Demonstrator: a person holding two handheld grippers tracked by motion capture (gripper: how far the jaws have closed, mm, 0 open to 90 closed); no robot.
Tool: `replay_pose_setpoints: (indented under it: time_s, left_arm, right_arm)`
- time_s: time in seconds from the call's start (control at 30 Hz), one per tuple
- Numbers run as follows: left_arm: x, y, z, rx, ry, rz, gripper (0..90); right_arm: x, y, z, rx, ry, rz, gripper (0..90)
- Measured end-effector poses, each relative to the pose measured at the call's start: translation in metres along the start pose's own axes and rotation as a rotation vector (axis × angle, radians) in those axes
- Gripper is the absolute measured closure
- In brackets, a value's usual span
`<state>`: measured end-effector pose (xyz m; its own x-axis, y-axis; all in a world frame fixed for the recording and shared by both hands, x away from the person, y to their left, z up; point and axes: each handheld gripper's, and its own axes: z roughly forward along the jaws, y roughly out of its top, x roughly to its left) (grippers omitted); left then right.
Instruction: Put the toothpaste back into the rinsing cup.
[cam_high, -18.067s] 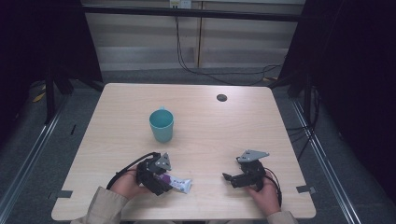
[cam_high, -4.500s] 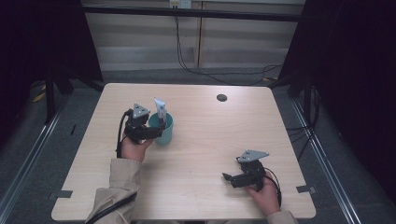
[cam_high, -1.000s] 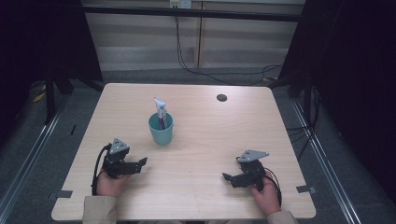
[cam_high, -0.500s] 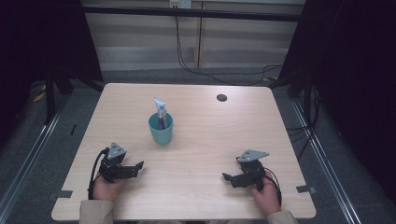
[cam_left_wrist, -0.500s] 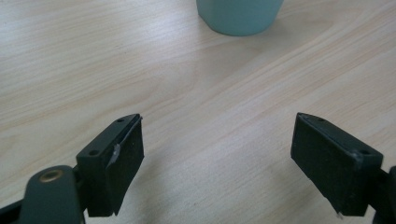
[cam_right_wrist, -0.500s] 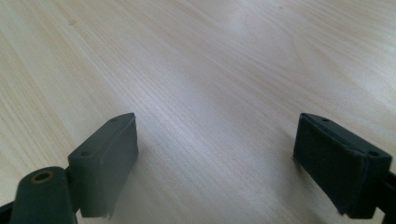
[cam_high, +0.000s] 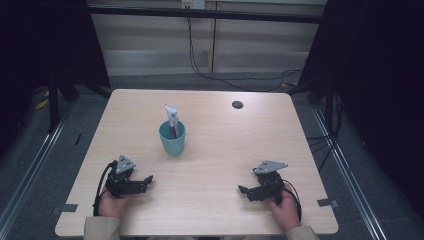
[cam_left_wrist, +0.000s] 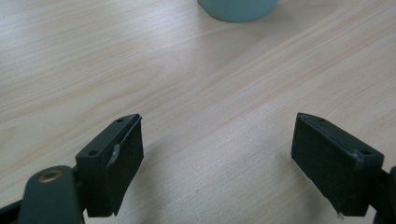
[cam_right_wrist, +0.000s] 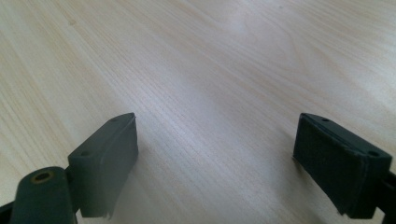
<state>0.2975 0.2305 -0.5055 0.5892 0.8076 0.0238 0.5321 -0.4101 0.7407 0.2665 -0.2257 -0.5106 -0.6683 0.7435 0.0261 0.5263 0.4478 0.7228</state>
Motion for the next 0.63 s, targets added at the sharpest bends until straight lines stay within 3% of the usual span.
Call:
replay_pose_setpoints:
  time_s: [0.23, 0.43, 0.63]
  left_arm:
    - [-0.0010, -0.0014, 0.0011, 0.011, 0.007, 0.017, 16.6]
    - [0.0029, -0.0012, 0.0028, 0.022, -0.020, -0.027, 16.1]
    - [0.0037, -0.0012, 0.0029, 0.027, -0.021, -0.030, 14.9]
  right_arm:
    - [0.0000, 0.0000, 0.0000, 0.000, 0.000, 0.000, 13.0]
    - [0.0000, 0.0000, 0.0000, 0.000, 0.000, 0.000, 13.0]
    - [0.0000, 0.0000, 0.0000, 0.000, 0.000, 0.000, 13.0]
